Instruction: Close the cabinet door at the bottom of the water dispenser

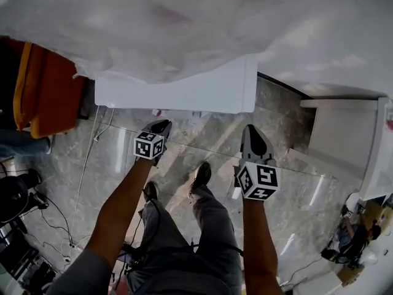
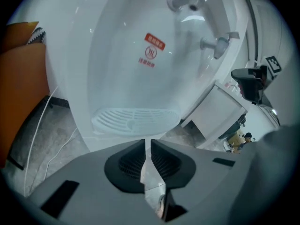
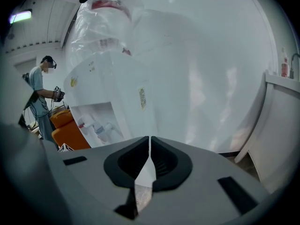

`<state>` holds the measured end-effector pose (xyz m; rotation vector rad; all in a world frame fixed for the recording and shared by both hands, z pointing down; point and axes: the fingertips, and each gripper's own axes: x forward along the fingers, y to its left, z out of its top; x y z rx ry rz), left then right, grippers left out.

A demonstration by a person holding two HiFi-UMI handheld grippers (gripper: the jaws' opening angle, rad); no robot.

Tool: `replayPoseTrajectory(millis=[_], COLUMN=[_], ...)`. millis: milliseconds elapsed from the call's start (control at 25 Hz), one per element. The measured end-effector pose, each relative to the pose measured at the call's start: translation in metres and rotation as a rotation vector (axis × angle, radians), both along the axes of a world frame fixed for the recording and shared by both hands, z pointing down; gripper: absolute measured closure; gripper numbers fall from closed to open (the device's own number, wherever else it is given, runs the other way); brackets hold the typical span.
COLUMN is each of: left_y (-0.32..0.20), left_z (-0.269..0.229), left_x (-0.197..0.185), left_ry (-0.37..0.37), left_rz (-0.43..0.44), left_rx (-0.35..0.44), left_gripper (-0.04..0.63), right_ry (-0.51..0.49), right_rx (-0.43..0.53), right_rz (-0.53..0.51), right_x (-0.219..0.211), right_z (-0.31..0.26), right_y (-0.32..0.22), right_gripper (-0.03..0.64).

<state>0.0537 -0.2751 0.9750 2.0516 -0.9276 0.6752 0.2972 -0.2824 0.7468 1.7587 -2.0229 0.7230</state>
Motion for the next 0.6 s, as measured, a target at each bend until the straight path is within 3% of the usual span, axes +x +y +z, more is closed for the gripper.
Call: replayPoseTrajectory(millis=[320,600], left_y=[0.015,0.001], left_z=[-0.096,-0.239], left_x=[-0.025,-0.031], left_ry=[-0.031,0.028], left_rz=[0.021,0.042], left_rx=[0.072,0.291], left_gripper=[0.554,0.568], right_ry=[-0.018,-0.052], right_rx=[0.06,0.14], right_rz=[0.009,-0.028], right_x=[-0.011,-0.017], right_z=[-0.079,-0.166], right_y=[-0.001,0.007], right_gripper=[0.589,0.591])
